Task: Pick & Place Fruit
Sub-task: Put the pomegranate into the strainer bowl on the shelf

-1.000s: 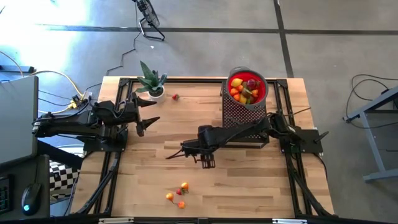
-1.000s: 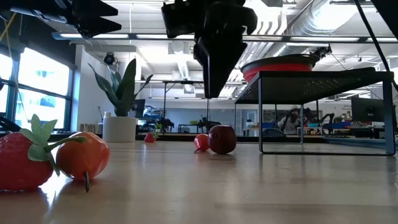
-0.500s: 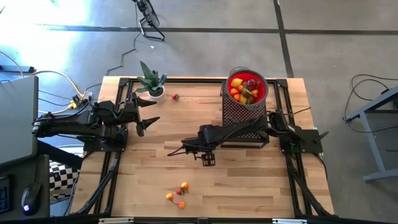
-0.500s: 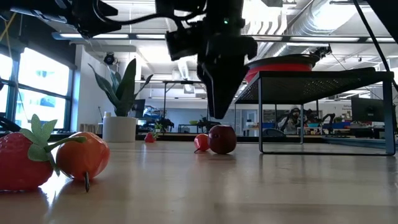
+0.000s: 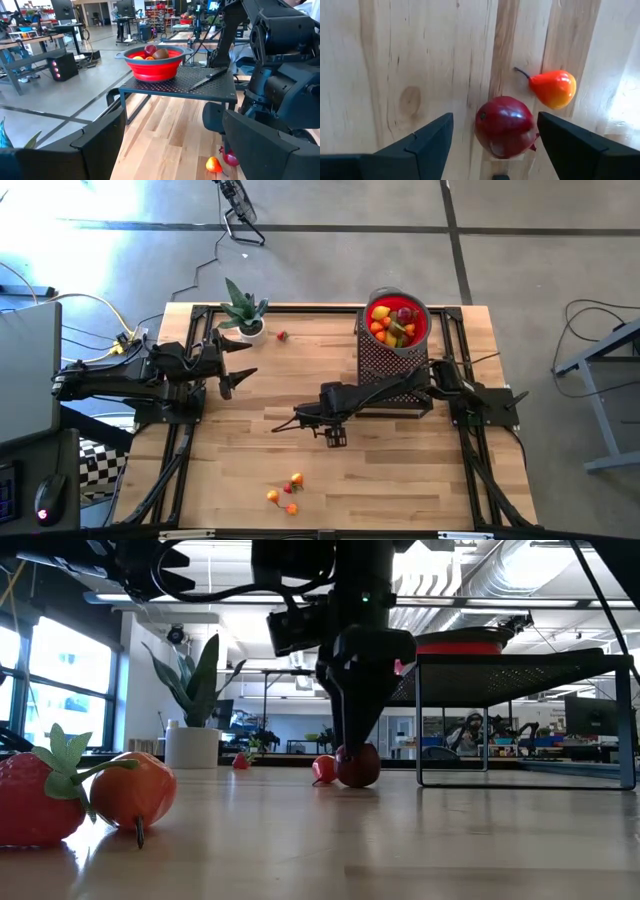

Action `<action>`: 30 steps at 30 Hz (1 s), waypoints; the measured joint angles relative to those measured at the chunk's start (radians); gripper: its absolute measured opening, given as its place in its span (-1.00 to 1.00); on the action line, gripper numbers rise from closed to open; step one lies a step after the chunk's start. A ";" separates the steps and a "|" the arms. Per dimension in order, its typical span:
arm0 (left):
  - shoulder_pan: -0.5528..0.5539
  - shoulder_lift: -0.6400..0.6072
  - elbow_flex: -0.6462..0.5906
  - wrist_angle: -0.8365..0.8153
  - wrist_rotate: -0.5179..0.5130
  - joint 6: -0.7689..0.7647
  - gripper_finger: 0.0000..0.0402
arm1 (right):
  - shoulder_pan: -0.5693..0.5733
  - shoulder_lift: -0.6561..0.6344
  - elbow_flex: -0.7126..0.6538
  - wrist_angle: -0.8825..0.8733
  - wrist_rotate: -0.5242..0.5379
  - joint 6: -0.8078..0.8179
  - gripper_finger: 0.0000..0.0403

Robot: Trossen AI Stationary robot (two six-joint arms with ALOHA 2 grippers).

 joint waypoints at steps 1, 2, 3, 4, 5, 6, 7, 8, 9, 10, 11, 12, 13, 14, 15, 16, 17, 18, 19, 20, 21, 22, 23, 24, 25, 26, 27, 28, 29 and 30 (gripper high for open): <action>0.000 0.000 0.000 0.000 0.000 0.000 0.63 | 0.000 0.000 0.000 0.002 0.002 0.000 0.40; 0.000 0.000 0.000 0.000 0.000 0.000 0.63 | -0.001 0.000 0.000 0.002 0.002 0.000 0.40; 0.000 0.000 0.000 0.000 0.000 0.000 0.63 | -0.001 0.000 0.000 0.001 0.002 -0.001 0.40; 0.000 0.000 0.000 0.000 0.000 0.000 0.63 | -0.001 0.004 0.001 0.003 0.002 -0.001 0.40; 0.000 0.000 0.000 0.000 0.000 0.000 0.63 | -0.001 0.010 0.002 0.006 0.003 -0.005 0.40; 0.000 0.000 0.000 0.000 0.000 0.000 0.63 | -0.001 0.014 0.001 0.002 0.002 -0.012 0.40; 0.000 0.000 0.000 0.000 0.000 0.000 0.63 | -0.001 0.021 0.000 -0.003 -0.002 -0.018 0.40; 0.000 0.000 0.000 -0.001 0.000 0.000 0.63 | -0.001 0.033 0.000 0.003 -0.002 -0.025 0.40; 0.000 0.000 0.000 -0.001 0.000 0.000 0.63 | -0.001 0.042 0.001 0.005 0.002 -0.027 0.40; 0.000 0.000 0.000 -0.005 0.000 0.000 0.63 | -0.002 0.047 0.000 -0.005 -0.003 -0.027 0.40; 0.000 0.000 0.000 -0.008 0.000 0.000 0.63 | -0.002 0.050 0.000 -0.010 -0.003 -0.027 0.40; 0.000 0.000 0.000 -0.009 0.000 0.000 0.63 | -0.001 0.053 0.000 -0.009 -0.002 -0.029 0.40; 0.000 0.000 0.000 -0.011 0.000 0.000 0.63 | -0.001 0.054 0.001 -0.010 0.001 -0.032 0.40; 0.000 0.000 0.000 -0.014 0.000 0.000 0.63 | -0.001 0.054 0.001 -0.018 0.002 -0.037 0.40; 0.000 0.000 0.000 -0.014 0.000 0.000 0.63 | -0.001 0.056 0.001 -0.021 0.000 -0.043 0.39; 0.000 0.000 0.000 -0.013 0.000 0.000 0.63 | -0.001 0.056 0.001 -0.022 0.006 -0.049 0.39; 0.000 0.000 0.000 -0.014 0.000 0.000 0.63 | -0.001 0.056 0.001 -0.025 0.006 -0.053 0.38; 0.000 0.000 0.000 -0.014 0.000 0.000 0.63 | 0.000 0.056 0.001 -0.025 0.007 -0.054 0.37; 0.000 0.000 0.000 -0.013 0.000 0.000 0.63 | 0.000 0.056 0.003 -0.027 0.007 -0.058 0.36; 0.000 0.000 0.000 -0.014 0.000 0.000 0.63 | 0.001 0.056 0.007 -0.035 0.006 -0.063 0.36; 0.000 0.000 0.000 -0.014 0.000 0.000 0.63 | 0.003 0.056 0.012 -0.049 0.007 -0.069 0.35; 0.000 0.000 0.000 -0.013 0.000 0.000 0.63 | 0.007 0.056 0.015 -0.055 0.012 -0.075 0.35; 0.000 0.000 0.000 -0.014 0.000 0.000 0.63 | 0.010 0.056 0.020 -0.056 0.020 -0.077 0.34; 0.000 0.000 0.000 -0.013 0.000 0.000 0.63 | 0.013 0.056 0.025 -0.057 0.027 -0.079 0.34; 0.000 0.000 0.000 -0.013 0.000 0.000 0.63 | 0.015 0.056 0.033 -0.063 0.035 -0.080 0.34; 0.000 0.000 0.000 -0.013 0.000 0.000 0.63 | 0.018 0.056 0.045 -0.068 0.051 -0.081 0.34; 0.000 0.000 0.000 -0.013 0.000 0.000 0.63 | 0.022 0.056 0.056 -0.070 0.069 -0.082 0.34; 0.000 0.000 0.000 -0.013 0.000 0.000 0.63 | 0.023 0.056 0.066 -0.071 0.076 -0.086 0.34; 0.000 0.000 0.000 -0.013 0.000 0.000 0.63 | 0.022 0.055 0.076 -0.074 0.074 -0.093 0.34; 0.000 0.000 0.000 -0.013 0.000 0.000 0.63 | 0.022 0.055 0.084 -0.079 0.068 -0.097 0.34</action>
